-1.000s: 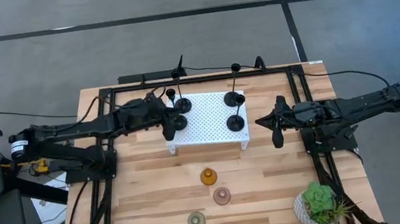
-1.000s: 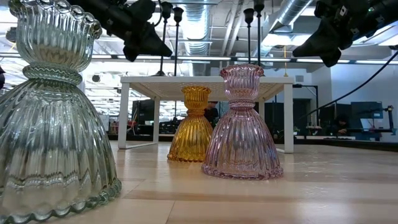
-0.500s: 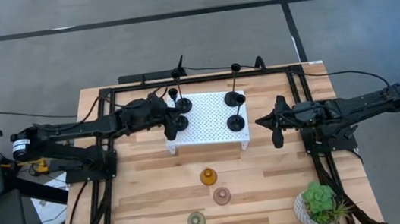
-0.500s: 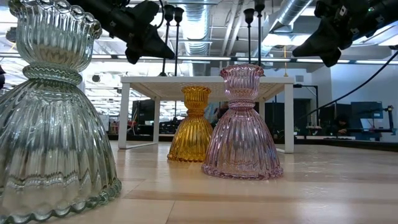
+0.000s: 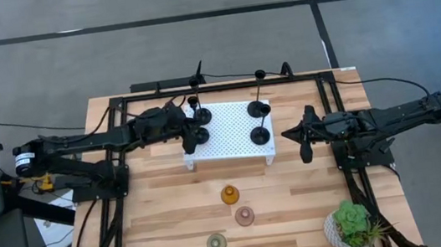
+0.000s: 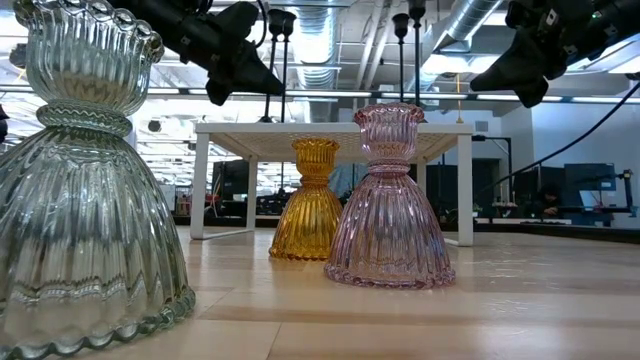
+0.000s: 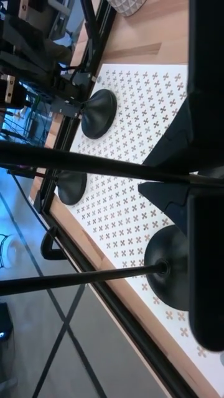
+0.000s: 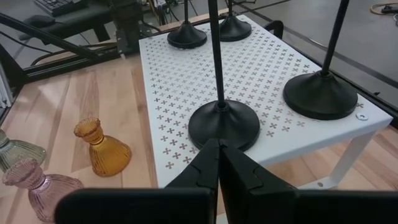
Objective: Pick & Place candle stick holders
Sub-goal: Align the black candle holder with the other black candle holder on the shelf
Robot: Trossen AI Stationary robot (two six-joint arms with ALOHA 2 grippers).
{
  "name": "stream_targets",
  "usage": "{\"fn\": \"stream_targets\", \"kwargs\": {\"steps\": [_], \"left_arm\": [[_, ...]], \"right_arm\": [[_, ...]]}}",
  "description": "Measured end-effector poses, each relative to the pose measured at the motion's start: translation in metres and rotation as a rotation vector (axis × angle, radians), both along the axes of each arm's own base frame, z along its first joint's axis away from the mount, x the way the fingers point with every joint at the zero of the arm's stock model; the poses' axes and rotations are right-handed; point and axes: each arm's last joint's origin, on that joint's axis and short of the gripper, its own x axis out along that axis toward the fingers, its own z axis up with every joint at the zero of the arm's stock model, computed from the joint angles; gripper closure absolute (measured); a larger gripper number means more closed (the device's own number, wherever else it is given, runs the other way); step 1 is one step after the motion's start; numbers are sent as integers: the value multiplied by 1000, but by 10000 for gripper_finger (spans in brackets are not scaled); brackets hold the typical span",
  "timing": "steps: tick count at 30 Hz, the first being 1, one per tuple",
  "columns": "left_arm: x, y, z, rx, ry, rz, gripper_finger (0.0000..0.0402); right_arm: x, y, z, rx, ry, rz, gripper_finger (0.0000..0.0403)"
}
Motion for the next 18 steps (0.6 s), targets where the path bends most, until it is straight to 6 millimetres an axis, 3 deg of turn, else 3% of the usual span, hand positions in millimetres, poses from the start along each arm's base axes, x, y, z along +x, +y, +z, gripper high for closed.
{"fn": "stream_targets", "kwargs": {"steps": [6, 18], "left_arm": [[0, 0, 0, -21, -6, -5, 375], [0, 0, -3, -35, 4, -3, 296]], "right_arm": [[0, 0, 0, 0, 0, 0, 403], [-1, 0, -1, 0, 15, 0, 403]]}}
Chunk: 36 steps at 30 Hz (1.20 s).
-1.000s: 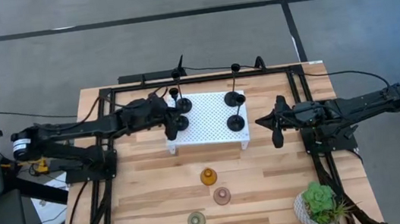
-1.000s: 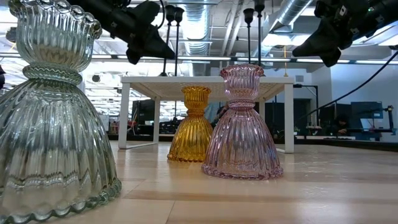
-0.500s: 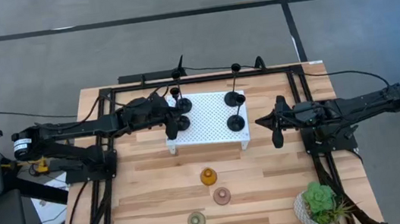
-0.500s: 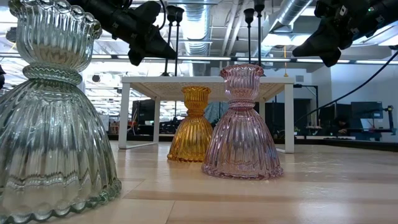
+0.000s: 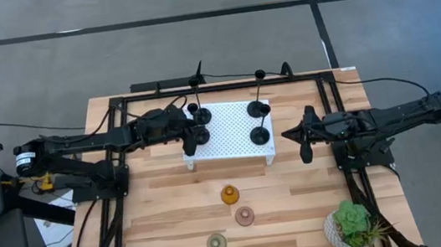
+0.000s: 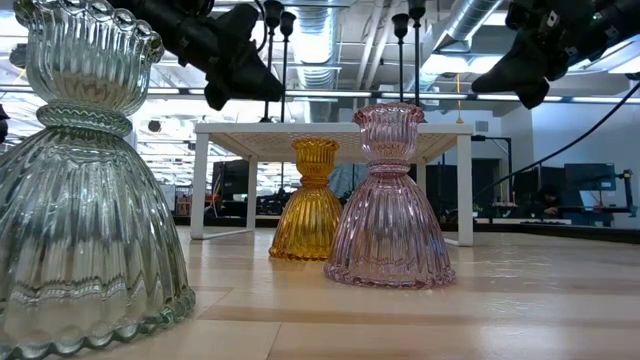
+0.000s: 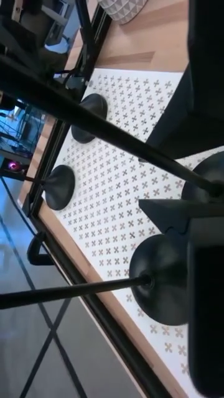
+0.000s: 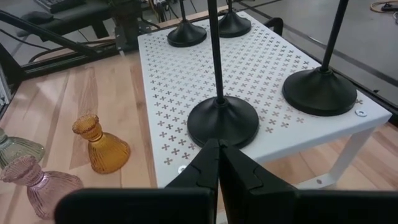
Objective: Pick & Place candle stick holders
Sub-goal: Align the black candle holder with the other black candle holder on the shelf, then put the purple candle holder on the shelf
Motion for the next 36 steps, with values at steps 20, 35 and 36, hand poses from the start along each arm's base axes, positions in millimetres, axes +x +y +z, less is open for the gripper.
{"fn": "stream_targets", "kwargs": {"steps": [20, 35, 36], "left_arm": [[-49, -13, 22, 13, -23, -111, 252], [-67, -22, 4, -55, 65, -286, 332], [-67, -22, 1, -55, 74, -286, 347]], "right_arm": [[0, 0, -1, 0, 7, 2, 403], [14, 21, -16, 196, 98, 138, 403], [17, 25, -18, 203, 111, 147, 403]]}}
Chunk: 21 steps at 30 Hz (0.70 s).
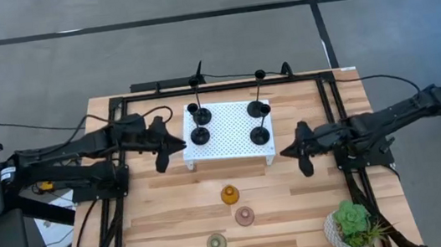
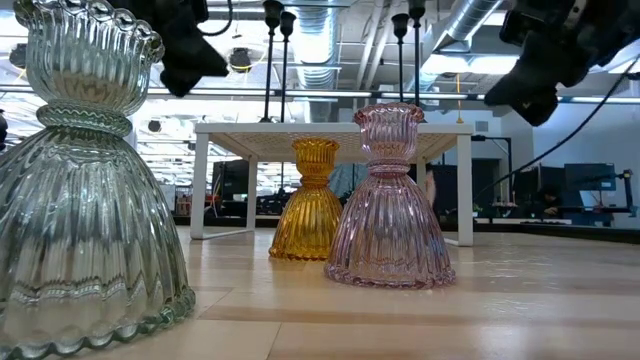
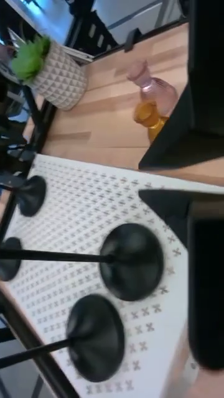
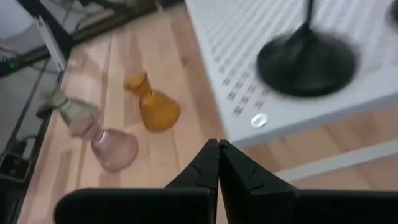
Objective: Pick & Place candle stick holders
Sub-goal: Put the purple candle holder on the shelf
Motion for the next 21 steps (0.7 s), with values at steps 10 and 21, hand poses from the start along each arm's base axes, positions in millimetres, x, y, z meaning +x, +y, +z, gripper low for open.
{"fn": "stream_targets", "kwargs": {"steps": [10, 21], "left_arm": [[4, -11, 0, 168, -99, -97, 398], [-1, -20, 9, 301, -159, 21, 397]], "right_arm": [[30, 32, -21, -18, 13, 90, 403], [47, 34, -47, -96, 74, -91, 403]]}}
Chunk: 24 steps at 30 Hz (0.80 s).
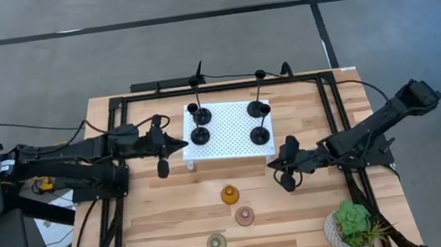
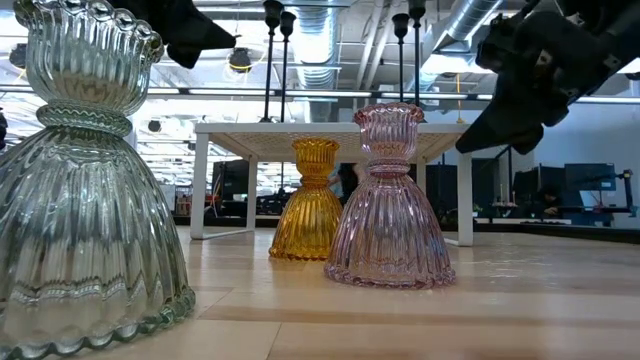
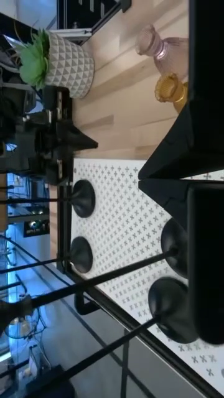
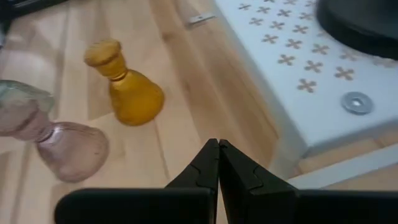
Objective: Pick & Place candle stick holders
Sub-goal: Put the purple candle holder on the shelf
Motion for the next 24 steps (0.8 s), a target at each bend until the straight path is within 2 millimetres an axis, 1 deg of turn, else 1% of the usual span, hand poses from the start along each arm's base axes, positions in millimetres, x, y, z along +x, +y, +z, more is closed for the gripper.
{"fn": "stream_targets", "kwargs": {"steps": [7, 12, 24], "left_arm": [[0, -2, 0, 0, 0, -13, 398], [0, -2, 0, -3, 0, -11, 397], [0, -2, 0, -4, 0, -11, 397]], "right_arm": [[0, -3, 0, -73, -26, -97, 403], [0, -5, 0, -91, -39, -147, 403], [-1, -6, 0, -118, -45, -190, 403]]}}
